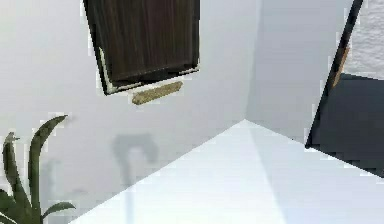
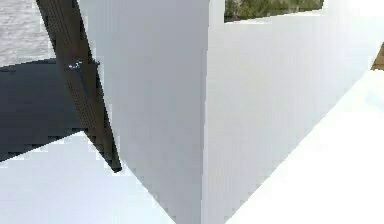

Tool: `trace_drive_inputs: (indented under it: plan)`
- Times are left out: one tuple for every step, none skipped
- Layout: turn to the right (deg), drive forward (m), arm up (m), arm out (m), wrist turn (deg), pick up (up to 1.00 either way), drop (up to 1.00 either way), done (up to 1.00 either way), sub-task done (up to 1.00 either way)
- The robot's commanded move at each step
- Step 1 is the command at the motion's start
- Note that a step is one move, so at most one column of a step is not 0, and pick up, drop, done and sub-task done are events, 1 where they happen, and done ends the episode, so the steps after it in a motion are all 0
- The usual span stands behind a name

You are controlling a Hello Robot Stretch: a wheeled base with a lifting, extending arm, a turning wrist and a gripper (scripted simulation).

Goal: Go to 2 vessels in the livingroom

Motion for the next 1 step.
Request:
trace_drive_inputs:
  plan:
    - [45.0,0.00,0.00,0.00,0.0,0.00,0.00,0.00,0.00]
